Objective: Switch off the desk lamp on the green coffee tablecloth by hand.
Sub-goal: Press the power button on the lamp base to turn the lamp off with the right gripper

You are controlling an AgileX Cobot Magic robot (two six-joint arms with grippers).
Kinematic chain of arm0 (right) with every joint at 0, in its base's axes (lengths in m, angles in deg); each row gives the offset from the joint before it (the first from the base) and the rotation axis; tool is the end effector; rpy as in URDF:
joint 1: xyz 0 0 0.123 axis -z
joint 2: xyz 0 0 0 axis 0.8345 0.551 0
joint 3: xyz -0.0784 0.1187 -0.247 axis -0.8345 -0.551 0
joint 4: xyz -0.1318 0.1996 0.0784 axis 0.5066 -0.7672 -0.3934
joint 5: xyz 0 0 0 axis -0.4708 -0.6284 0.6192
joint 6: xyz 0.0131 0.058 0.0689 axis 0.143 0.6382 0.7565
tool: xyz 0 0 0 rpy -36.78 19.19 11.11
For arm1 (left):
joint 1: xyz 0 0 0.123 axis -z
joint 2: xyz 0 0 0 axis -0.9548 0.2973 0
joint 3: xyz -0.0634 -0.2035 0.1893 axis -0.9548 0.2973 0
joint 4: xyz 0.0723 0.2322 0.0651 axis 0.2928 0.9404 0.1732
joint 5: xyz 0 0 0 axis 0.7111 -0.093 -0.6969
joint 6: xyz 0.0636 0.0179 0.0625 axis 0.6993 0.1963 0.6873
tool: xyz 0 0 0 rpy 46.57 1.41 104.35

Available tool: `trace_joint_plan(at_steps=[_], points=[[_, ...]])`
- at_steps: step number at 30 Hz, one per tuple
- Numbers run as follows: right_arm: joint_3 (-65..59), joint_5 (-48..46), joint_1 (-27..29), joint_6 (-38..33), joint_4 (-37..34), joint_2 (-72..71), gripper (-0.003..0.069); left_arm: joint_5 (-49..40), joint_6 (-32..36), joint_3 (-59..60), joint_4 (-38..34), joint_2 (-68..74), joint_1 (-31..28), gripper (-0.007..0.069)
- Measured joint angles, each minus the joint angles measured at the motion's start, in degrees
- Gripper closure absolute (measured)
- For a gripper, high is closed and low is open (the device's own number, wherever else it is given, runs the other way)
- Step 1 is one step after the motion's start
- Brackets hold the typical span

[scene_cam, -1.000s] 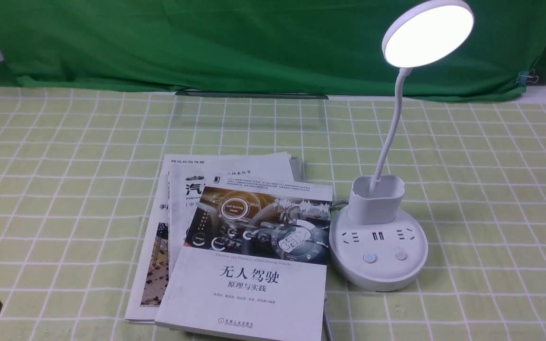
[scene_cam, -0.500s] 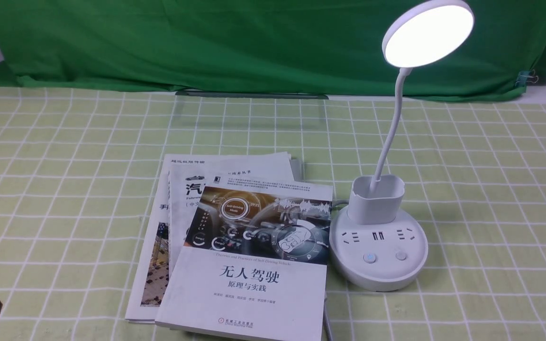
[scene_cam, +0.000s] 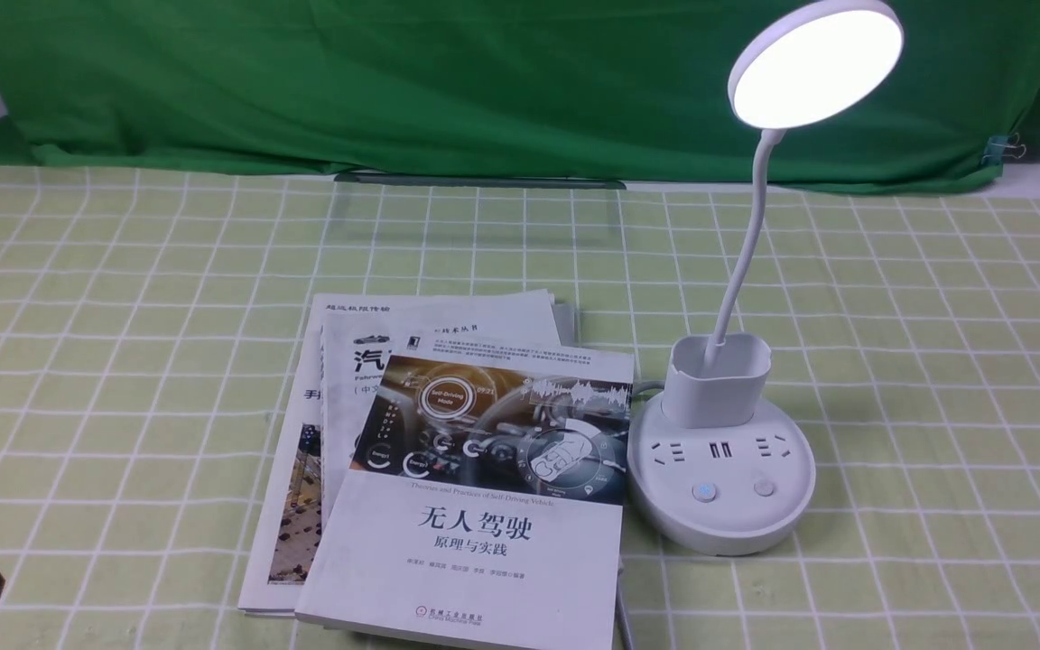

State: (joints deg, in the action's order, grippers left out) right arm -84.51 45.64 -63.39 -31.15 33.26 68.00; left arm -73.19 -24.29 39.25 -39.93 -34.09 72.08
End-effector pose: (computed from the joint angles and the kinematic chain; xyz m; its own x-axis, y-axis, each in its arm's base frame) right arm 0.0563 0.0064 0.2119 0.0338 0.4595 -0.8875 -0.1465 0.8807 0.4504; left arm 0.0552 0.0026 0.1892 -0.1511 -0.0871 -0.9847 -0.0448 0.9957 -0.0812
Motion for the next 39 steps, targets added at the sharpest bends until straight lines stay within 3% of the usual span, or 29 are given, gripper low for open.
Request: trace_joint_plan(at_steps=[7, 10, 15, 19, 22, 27, 31, 34, 39], points=[[0.00, 2.96, 0.00, 1.27, -0.25, 0.00, 0.0432, 0.00, 0.00, 0.00, 0.00, 0.00, 0.00, 0.0214], [1.53, -0.44, 0.00, -0.21, -0.25, 1.36, 0.0490, 0.00, 0.00, 0.00, 0.00, 0.00, 0.00, 0.0214], [17.95, -19.59, 0.00, -11.88, -0.37, 14.41, 0.0610, 0.00, 0.00, 0.00, 0.00, 0.00, 0.00, 0.0214], [31.97, -37.69, 0.00, -20.95, -0.41, 28.75, 0.0614, 0.00, 0.00, 0.00, 0.00, 0.00, 0.00, 0.0214], [39.48, -47.33, 0.00, -23.85, -0.41, 38.78, 0.0614, 0.00, 0.00, 0.00, 0.00, 0.00, 0.00, 0.0214], [46.50, -52.38, -0.06, -24.61, -1.72, 54.17, 0.0614, 0.00, 0.00, 0.00, 0.00, 0.00, 0.00, 0.0214], [50.49, -51.21, -5.22, -24.67, -3.03, 67.89, 0.0614, 0.00, 0.00, 0.00, 0.00, 0.00, 0.00, 0.0214], [54.05, -48.92, -12.67, -22.99, -1.12, 76.76, 0.0614, 0.00, 0.00, 0.00, 0.00, 0.00, 0.00, 0.0214], [60.21, -46.17, -20.06, -21.18, 2.05, 89.14, 0.0614, 0.00, 0.00, 0.00, 0.00, 0.00, 0.00, 0.0214]])
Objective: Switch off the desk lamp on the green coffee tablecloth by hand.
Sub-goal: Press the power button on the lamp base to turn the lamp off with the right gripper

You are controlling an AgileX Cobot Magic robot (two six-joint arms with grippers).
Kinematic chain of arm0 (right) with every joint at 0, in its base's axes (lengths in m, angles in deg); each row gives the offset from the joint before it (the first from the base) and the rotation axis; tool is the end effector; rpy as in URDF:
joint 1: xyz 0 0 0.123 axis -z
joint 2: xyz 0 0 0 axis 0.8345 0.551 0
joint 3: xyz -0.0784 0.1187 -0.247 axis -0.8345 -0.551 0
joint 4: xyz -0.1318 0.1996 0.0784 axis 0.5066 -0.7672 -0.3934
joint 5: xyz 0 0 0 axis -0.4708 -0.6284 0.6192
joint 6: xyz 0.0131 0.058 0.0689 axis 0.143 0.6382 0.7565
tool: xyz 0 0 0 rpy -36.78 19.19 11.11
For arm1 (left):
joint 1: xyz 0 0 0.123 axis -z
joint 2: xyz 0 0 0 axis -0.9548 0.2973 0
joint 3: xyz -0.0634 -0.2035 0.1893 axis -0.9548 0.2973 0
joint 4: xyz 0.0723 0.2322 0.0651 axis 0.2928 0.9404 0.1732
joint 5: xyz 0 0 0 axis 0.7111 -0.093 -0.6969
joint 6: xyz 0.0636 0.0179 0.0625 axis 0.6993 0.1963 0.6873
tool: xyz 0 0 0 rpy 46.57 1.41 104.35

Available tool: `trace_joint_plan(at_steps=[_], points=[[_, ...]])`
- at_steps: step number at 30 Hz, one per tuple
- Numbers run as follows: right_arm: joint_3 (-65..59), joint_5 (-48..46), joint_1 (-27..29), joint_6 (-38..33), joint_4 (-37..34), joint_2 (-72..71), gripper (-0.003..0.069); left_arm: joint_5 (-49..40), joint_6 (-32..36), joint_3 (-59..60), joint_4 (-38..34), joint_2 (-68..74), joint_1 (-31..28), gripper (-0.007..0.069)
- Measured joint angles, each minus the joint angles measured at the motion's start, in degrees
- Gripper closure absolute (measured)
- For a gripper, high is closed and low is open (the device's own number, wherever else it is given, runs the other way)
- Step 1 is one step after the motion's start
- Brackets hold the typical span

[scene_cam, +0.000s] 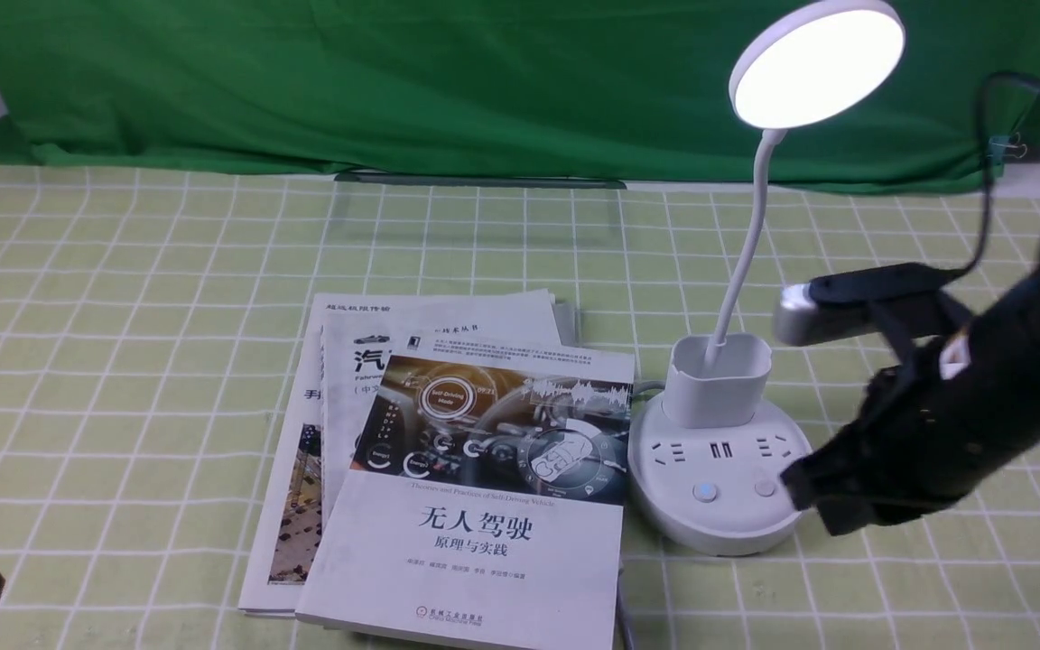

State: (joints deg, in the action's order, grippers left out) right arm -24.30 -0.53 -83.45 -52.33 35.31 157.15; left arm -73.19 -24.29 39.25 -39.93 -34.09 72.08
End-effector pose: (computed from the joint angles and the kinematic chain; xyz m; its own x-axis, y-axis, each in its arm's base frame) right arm 0.2678 0.1445 0.2366 -0.8475 -0.3981 -0.3510 -0.4540 0.8864 0.0908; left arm 0.0552 0.0026 0.1892 -0.1511 -0.0871 -0.9847 -0.0448 0.9957 -0.0812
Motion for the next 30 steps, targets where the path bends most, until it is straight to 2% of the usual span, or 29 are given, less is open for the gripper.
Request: trace_joint_plan(at_steps=[11, 30], points=[[8.91, 1.06, 0.45, 0.18, 1.85, 11.51, 0.0614, 0.00, 0.00, 0.00, 0.00, 0.00, 0.00, 0.0214], [10.04, 2.44, 1.83, 0.19, 1.72, 16.68, 0.0614, 0.00, 0.00, 0.00, 0.00, 0.00, 0.00, 0.0214]])
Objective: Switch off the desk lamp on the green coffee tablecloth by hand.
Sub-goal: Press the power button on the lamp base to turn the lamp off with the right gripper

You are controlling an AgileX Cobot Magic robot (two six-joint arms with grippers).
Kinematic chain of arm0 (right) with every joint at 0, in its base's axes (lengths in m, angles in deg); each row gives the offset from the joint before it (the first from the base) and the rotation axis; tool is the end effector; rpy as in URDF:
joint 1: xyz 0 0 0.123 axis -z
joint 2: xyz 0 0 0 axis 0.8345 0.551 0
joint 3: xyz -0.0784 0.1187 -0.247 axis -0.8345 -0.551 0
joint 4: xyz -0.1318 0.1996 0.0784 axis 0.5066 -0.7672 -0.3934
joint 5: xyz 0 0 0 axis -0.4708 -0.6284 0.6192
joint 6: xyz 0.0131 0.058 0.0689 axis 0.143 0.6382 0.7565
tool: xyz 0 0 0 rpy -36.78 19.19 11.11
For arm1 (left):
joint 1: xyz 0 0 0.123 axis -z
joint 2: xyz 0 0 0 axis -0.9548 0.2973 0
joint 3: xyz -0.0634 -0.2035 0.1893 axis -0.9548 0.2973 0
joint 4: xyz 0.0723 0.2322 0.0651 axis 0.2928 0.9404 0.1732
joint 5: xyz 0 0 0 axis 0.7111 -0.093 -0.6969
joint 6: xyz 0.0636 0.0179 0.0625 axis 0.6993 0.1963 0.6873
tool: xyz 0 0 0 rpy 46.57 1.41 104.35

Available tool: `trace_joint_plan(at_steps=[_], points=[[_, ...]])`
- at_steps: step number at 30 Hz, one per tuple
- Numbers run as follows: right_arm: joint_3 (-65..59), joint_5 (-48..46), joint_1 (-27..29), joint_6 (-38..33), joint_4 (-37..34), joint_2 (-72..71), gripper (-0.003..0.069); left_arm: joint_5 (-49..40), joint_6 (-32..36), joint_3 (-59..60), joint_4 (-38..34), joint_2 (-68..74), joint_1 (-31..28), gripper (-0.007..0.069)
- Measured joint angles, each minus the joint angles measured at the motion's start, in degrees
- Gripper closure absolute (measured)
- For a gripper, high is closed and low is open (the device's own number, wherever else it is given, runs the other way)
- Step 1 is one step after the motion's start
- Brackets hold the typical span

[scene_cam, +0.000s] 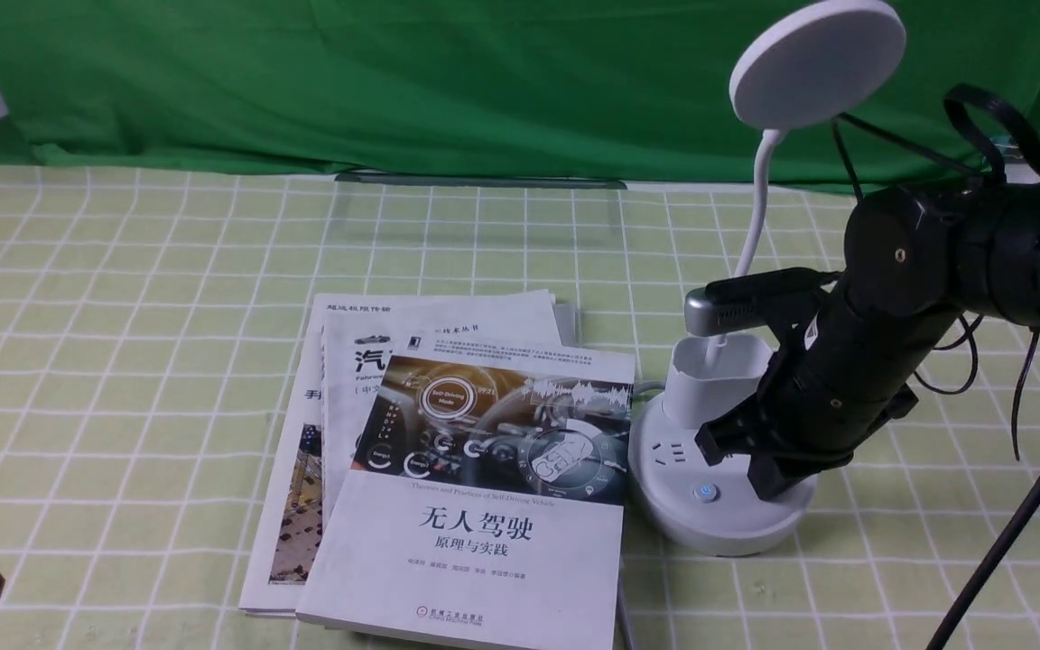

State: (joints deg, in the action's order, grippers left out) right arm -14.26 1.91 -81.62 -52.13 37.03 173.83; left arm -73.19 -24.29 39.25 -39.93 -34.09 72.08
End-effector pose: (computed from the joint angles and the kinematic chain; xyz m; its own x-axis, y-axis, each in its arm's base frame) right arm 0.3293 0.1602 0.1854 -0.8747 -0.3945 -0.2816 -0.4272 0.9019 0.0636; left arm 0.0552 0.0026 0.1892 -0.1511 -0.0871 -0.9847 -0.0448 0.9957 -0.0812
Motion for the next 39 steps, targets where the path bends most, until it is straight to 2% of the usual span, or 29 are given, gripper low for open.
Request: trace_joint_plan(at_steps=[11, 29, 39], points=[[-0.53, 0.77, 0.00, 0.93, 0.41, -7.48, 0.0614, 0.00, 0.00, 0.00, 0.00, 0.00, 0.00, 0.0214], [0.10, 0.40, 0.00, 0.88, 0.15, 0.63, 0.0613, 0.00, 0.00, 0.00, 0.00, 0.00, 0.00, 0.0214], [-3.26, -0.13, 0.00, 0.88, 0.41, -9.54, 0.0613, 0.00, 0.00, 0.00, 0.00, 0.00, 0.00, 0.0214]])
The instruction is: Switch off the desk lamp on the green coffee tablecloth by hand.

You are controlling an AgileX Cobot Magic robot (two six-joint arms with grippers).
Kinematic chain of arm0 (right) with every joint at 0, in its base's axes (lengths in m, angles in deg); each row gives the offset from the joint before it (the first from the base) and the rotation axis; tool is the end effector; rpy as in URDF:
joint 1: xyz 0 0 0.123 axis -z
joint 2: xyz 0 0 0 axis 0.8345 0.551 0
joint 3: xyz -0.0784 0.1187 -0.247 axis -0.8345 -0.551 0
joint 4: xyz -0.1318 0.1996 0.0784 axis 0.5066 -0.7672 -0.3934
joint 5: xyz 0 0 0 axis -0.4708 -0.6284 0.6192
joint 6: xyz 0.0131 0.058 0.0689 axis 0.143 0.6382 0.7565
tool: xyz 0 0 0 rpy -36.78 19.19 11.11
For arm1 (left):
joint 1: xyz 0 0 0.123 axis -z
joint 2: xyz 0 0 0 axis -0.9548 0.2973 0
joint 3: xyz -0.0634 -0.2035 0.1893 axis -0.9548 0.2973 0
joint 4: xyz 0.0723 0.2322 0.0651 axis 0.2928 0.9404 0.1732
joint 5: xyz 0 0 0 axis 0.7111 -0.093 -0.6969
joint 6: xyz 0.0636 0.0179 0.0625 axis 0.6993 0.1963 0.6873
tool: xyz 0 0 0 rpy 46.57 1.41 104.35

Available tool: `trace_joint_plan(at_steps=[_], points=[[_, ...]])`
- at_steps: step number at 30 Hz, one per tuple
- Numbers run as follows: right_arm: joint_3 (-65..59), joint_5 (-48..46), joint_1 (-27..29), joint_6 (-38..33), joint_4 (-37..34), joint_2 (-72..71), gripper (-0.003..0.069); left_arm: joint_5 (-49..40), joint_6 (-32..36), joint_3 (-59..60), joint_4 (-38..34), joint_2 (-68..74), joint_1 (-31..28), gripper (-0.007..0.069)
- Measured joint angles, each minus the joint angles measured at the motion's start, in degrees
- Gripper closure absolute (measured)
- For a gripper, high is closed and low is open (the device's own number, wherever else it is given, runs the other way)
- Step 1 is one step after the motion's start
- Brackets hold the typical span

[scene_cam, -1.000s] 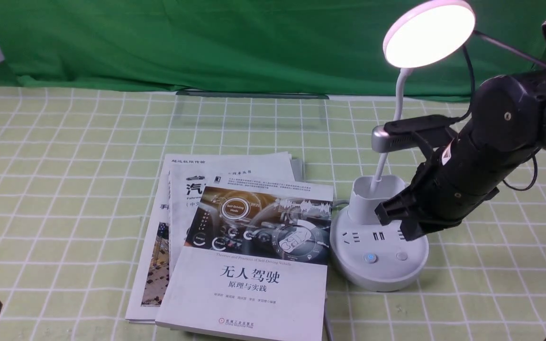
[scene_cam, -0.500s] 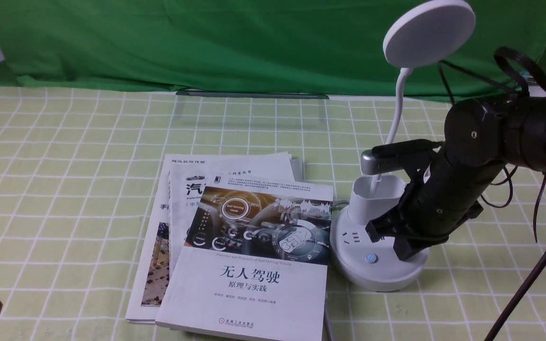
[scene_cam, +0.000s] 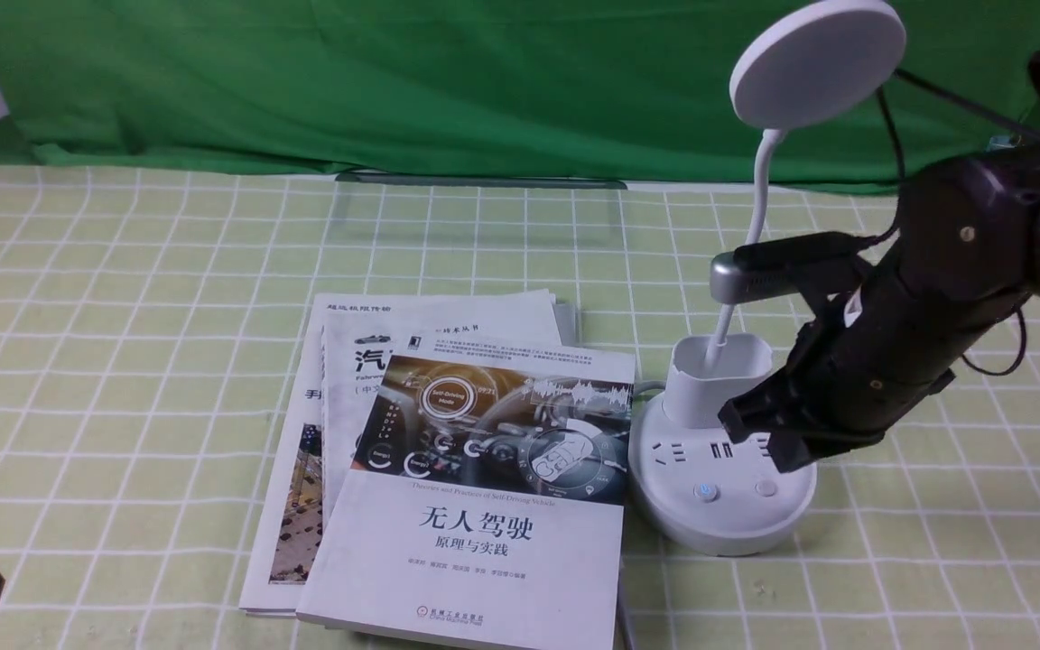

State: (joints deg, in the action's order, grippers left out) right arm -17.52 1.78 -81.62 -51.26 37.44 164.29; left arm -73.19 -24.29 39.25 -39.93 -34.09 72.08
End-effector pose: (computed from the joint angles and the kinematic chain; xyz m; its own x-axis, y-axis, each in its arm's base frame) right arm 0.3070 0.1493 0.2294 -0.8466 -0.3706 -0.3819 -0.4236 0.9037 0.0622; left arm 0.0552 0.0026 0.1892 -0.1511 -0.0871 -0.9847 -0.0448 0.9957 -0.0812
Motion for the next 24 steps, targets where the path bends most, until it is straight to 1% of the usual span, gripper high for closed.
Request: trace_joint_plan(at_steps=[9, 10, 11, 15, 19, 23, 24], points=[[-15.43, 0.06, 0.00, 0.00, 0.00, -20.95, 0.0612, 0.00, 0.00, 0.00, 0.00, 0.00, 0.00, 0.0214], [-18.14, -0.01, 0.00, 0.07, 0.00, -26.65, 0.0611, 0.00, 0.00, 0.00, 0.00, 0.00, 0.00, 0.0214], [-18.41, -0.01, 0.00, 0.15, 0.00, -26.67, 0.0611, 0.00, 0.00, 0.00, 0.00, 0.00, 0.00, 0.0214], [-20.83, -0.33, 0.00, 0.91, -0.06, -36.41, 0.0606, 0.00, 0.00, 0.00, 0.00, 0.00, 0.00, 0.0214], [-20.83, 1.87, 0.00, 1.32, 0.02, -42.38, 0.0604, 0.00, 0.00, 0.00, 0.00, 0.00, 0.00, 0.0214], [-20.83, 3.08, 0.00, 1.21, 2.30, -47.03, 0.0604, 0.00, 0.00, 0.00, 0.00, 0.00, 0.00, 0.0214], [-20.95, 3.18, 0.00, 0.93, 2.99, -48.56, 0.0616, 0.00, 0.00, 0.00, 0.00, 0.00, 0.00, 0.0214]])
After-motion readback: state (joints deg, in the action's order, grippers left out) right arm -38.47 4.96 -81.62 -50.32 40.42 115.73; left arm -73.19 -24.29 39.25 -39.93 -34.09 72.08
